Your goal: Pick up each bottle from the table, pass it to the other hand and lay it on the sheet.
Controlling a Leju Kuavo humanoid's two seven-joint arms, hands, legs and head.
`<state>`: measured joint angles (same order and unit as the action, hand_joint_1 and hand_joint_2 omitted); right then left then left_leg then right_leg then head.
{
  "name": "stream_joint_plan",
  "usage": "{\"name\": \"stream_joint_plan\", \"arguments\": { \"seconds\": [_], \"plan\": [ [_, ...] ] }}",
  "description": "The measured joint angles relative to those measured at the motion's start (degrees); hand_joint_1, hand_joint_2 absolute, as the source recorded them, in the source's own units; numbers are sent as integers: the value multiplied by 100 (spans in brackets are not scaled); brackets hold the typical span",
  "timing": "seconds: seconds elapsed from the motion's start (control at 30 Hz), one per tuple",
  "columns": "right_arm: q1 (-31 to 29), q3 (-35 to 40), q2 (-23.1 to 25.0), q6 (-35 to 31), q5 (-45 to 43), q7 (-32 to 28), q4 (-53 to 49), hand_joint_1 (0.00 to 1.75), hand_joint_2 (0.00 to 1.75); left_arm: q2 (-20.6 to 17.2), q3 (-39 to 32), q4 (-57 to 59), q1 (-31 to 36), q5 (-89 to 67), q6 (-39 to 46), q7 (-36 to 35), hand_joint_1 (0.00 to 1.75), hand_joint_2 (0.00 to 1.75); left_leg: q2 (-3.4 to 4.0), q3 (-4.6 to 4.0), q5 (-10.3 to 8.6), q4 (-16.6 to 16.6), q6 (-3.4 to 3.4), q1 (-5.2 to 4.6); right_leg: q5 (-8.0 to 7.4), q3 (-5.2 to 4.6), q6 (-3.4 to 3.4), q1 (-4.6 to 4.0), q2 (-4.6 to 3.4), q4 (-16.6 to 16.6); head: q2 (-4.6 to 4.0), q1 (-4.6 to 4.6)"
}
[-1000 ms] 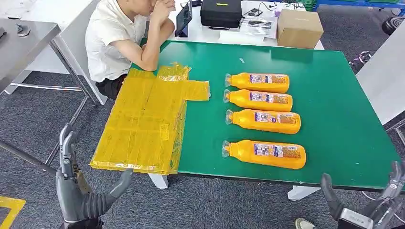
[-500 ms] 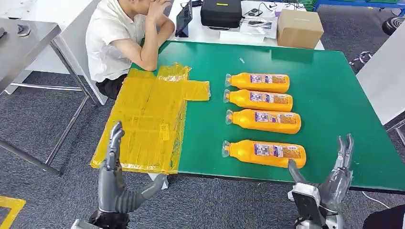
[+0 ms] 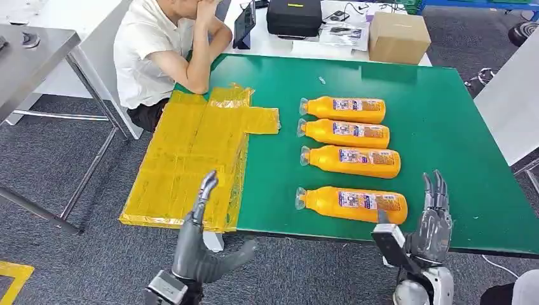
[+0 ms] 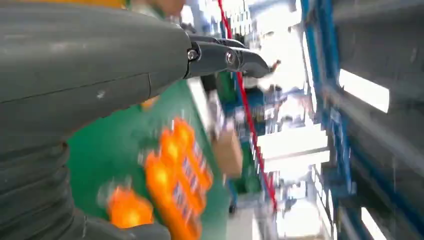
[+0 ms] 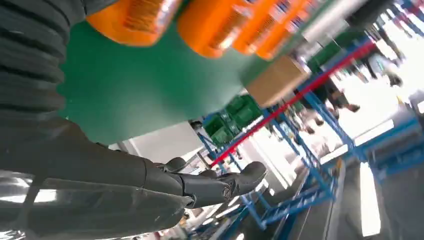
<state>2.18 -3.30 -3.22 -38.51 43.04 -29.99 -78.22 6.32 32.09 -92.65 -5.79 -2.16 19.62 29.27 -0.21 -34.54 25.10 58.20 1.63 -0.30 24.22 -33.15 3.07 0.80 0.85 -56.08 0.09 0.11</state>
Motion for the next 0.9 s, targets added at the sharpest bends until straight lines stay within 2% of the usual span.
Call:
{"name": "stream_joint_plan", "arguments": {
  "seconds": [0.17, 0.33, 0.53, 0.9],
  "plan": [
    [-253, 98, -210, 136, 140, 85, 760, 0, 175, 37, 227, 321, 179, 61, -195, -48, 0, 175, -2, -1, -4, 2, 5, -4, -5, 2, 8, 3, 0, -1, 0, 0],
    [-410, 437, -431, 877, 684, 529, 1160, 0, 175, 68, 312, 432, 329, -7, -433, -177, 0, 175, -2, -3, -3, 2, 4, -2, -4, -2, 8, 1, 1, -1, 0, -2],
    [-432, 984, -763, 1458, 996, 684, 1391, 0, 175, 129, 349, 463, 468, -31, -551, -258, 0, 175, -1, -4, -2, 2, 4, -2, -3, -3, 8, 1, 0, -1, 0, 0],
    [-628, 1526, -1182, 1641, 1423, 1017, 1496, 0, 175, 149, 551, 463, 592, -44, -658, -330, 0, 175, 5, 23, -1, 2, 5, -2, -5, 17, 7, 0, -6, 1, 0, -2]
  ]
}}
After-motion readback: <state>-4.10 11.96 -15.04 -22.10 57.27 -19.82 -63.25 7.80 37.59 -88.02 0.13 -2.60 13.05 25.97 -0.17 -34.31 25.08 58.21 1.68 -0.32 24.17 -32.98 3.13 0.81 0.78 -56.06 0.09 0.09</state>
